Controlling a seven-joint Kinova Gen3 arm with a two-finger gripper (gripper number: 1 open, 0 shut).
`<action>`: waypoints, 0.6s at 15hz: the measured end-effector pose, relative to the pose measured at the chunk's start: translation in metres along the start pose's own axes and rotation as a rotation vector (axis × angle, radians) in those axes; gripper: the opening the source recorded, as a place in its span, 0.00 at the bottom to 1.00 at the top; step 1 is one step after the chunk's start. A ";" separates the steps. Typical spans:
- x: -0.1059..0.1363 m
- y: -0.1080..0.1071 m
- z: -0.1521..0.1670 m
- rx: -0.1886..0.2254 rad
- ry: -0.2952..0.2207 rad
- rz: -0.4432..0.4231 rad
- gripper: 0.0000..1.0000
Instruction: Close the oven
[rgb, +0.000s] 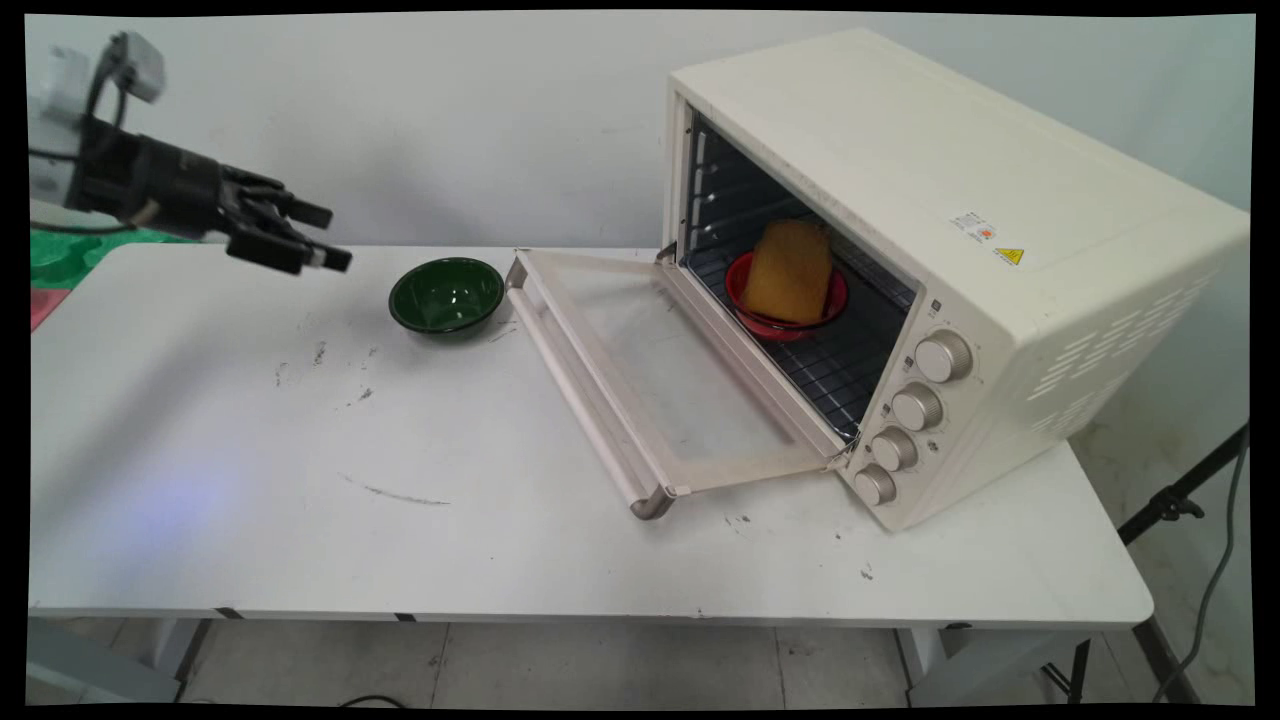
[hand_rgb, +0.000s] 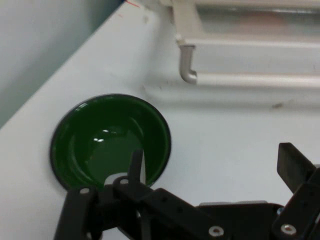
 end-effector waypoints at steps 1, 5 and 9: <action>0.000 0.007 0.008 -0.006 -0.019 0.021 1.00; -0.001 0.034 0.042 -0.031 -0.080 0.085 1.00; -0.002 0.059 0.076 -0.056 -0.119 0.122 1.00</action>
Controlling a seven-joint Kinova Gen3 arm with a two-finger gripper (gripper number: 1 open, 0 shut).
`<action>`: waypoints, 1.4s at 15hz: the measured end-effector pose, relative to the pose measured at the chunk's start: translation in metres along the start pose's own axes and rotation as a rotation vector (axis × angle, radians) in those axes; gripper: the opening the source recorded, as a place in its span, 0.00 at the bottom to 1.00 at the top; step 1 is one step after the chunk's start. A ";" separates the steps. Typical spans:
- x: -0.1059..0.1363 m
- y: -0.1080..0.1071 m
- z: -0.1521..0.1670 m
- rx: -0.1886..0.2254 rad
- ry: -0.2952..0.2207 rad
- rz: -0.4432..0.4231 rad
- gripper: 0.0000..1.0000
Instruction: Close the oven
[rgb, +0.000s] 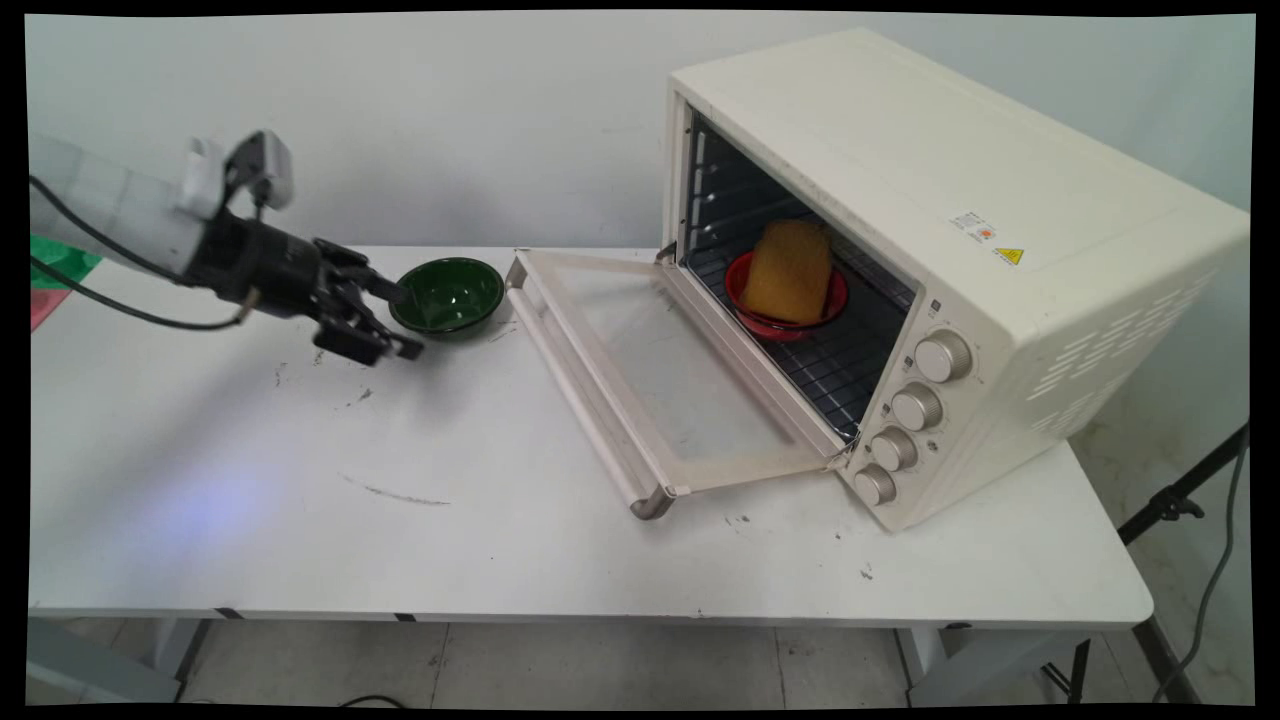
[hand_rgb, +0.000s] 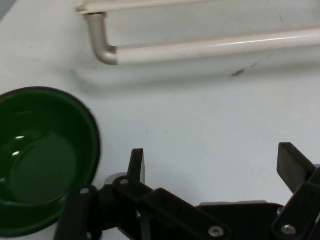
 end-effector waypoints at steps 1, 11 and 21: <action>0.002 0.006 0.009 -0.006 -0.007 0.006 1.00; 0.017 0.048 0.086 -0.023 -0.044 0.015 0.00; 0.032 0.065 0.147 -0.023 -0.058 -0.018 0.00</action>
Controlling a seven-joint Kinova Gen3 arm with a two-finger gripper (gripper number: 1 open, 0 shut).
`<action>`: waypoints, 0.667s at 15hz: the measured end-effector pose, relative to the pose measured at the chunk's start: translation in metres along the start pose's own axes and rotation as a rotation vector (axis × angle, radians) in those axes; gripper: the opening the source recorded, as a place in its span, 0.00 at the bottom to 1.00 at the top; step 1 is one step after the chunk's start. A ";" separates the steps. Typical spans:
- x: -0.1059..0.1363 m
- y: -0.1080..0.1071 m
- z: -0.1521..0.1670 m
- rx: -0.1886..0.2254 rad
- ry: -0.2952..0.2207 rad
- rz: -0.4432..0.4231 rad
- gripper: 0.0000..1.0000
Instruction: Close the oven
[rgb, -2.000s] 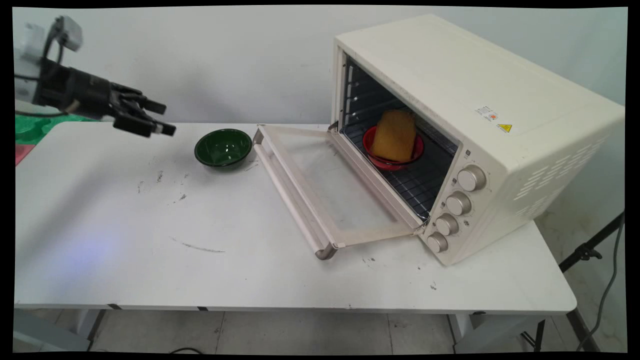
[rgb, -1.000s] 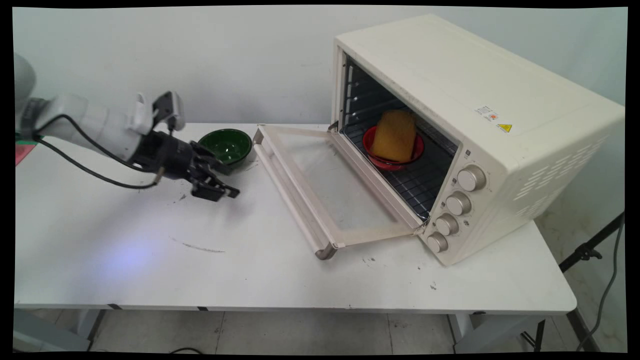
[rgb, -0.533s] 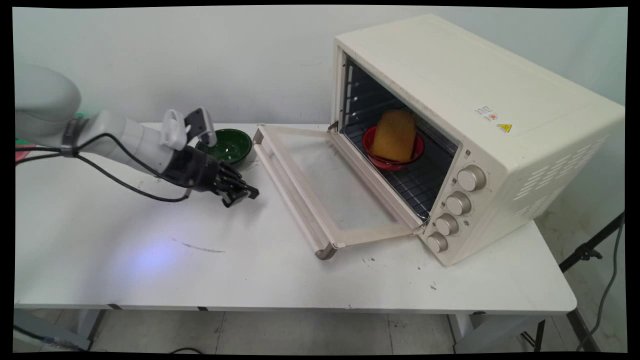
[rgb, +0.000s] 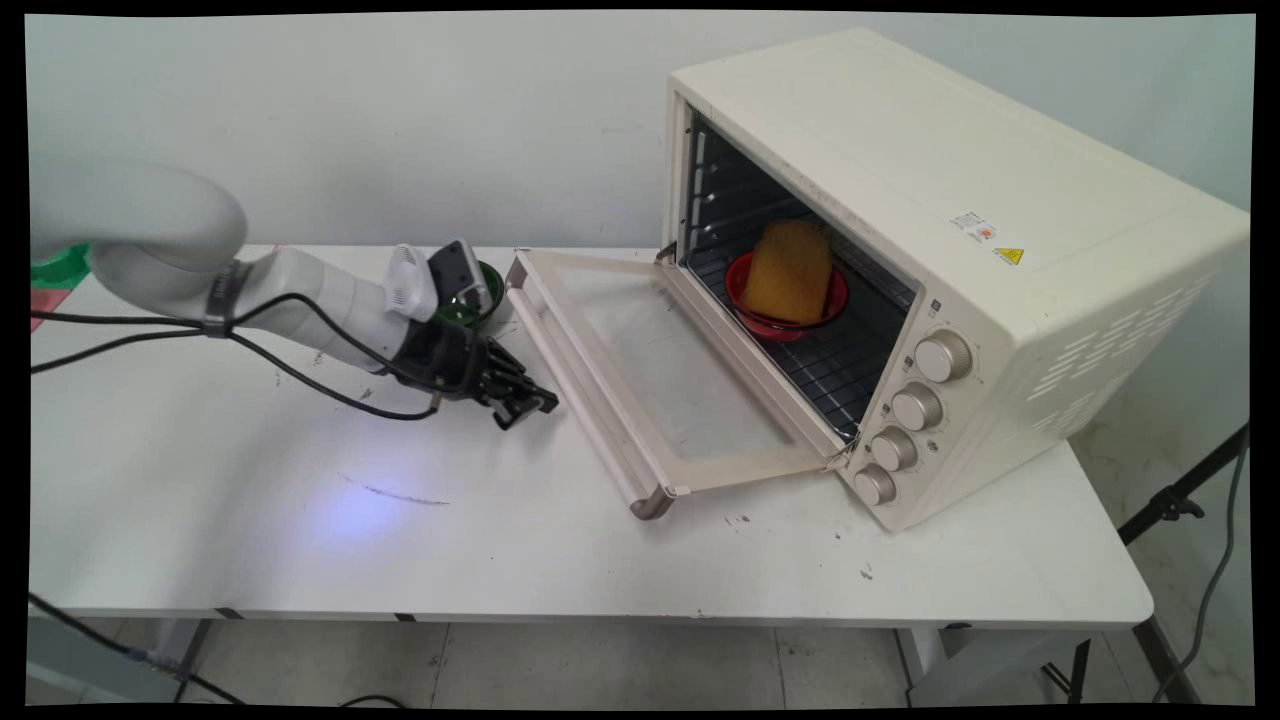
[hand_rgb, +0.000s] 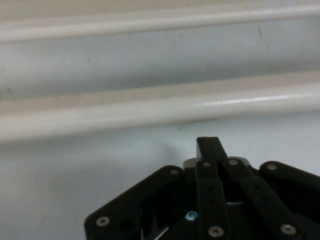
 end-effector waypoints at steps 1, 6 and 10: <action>0.002 0.001 0.004 -0.001 0.000 -0.002 0.00; 0.009 0.004 0.020 -0.006 0.003 -0.009 0.00; 0.014 0.006 0.027 -0.011 0.011 -0.010 0.00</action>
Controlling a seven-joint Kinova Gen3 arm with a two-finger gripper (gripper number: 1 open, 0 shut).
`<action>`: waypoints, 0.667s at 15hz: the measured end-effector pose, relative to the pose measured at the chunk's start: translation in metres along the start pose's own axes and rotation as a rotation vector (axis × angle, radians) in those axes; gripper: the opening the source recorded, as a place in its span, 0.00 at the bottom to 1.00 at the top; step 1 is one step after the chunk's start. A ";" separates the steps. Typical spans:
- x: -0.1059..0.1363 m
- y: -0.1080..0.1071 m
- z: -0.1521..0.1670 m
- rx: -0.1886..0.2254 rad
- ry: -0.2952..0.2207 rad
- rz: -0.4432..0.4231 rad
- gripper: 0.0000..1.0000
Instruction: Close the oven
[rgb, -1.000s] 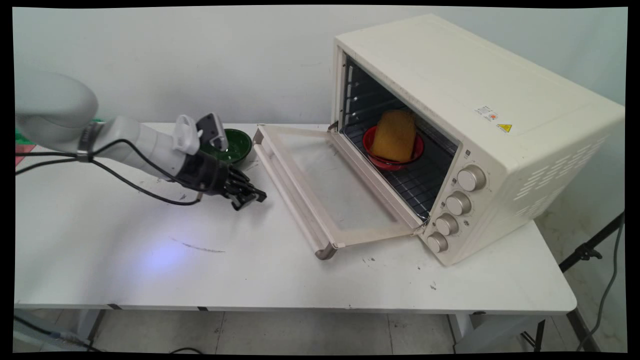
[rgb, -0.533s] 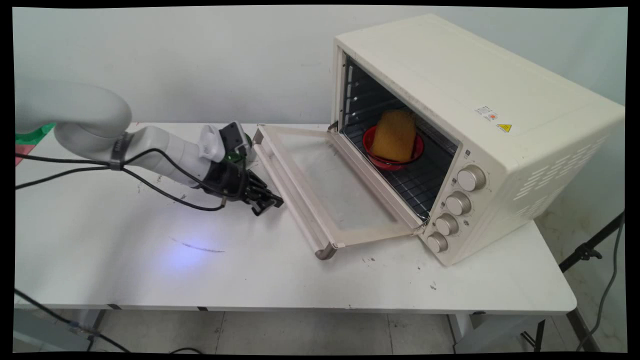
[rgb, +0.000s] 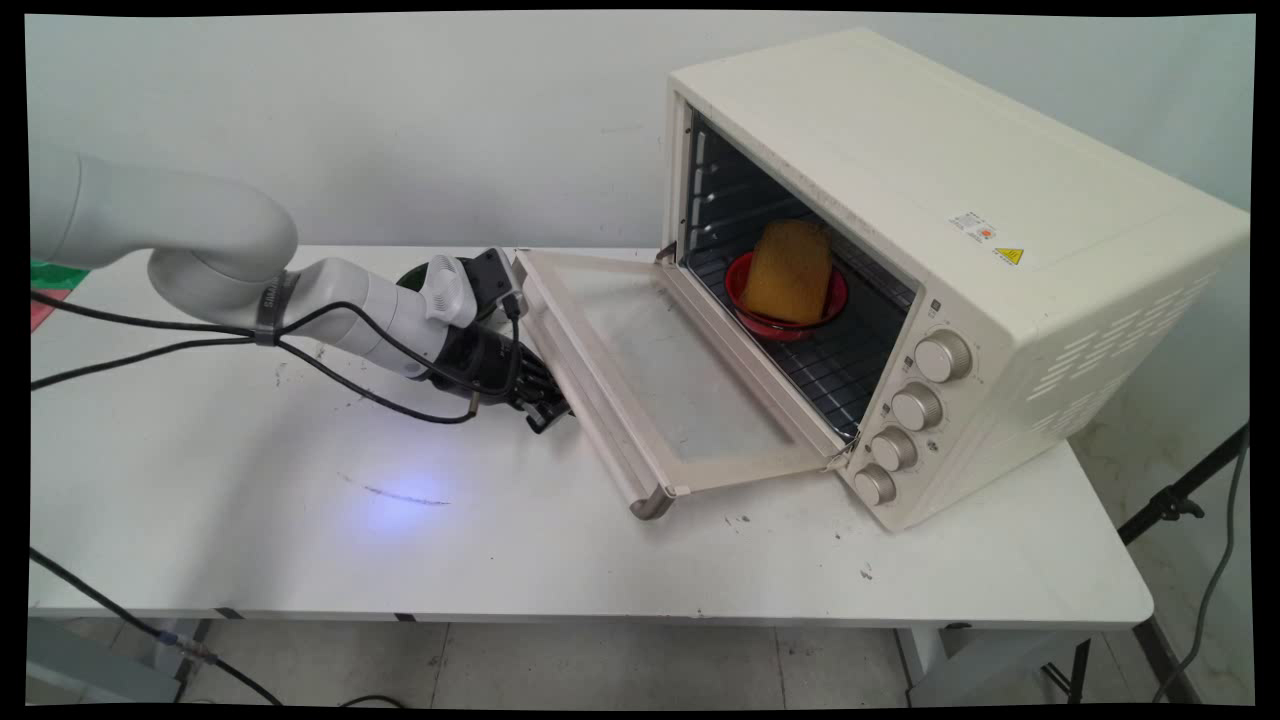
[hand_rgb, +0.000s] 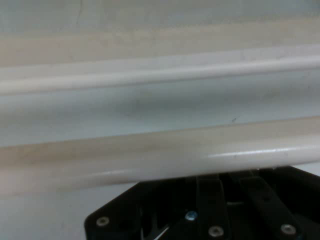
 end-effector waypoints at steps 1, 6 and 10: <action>0.001 0.000 0.001 -0.002 0.004 0.000 0.00; 0.012 0.002 -0.003 -0.009 0.034 0.003 0.00; 0.026 0.003 -0.012 -0.014 0.070 0.007 0.00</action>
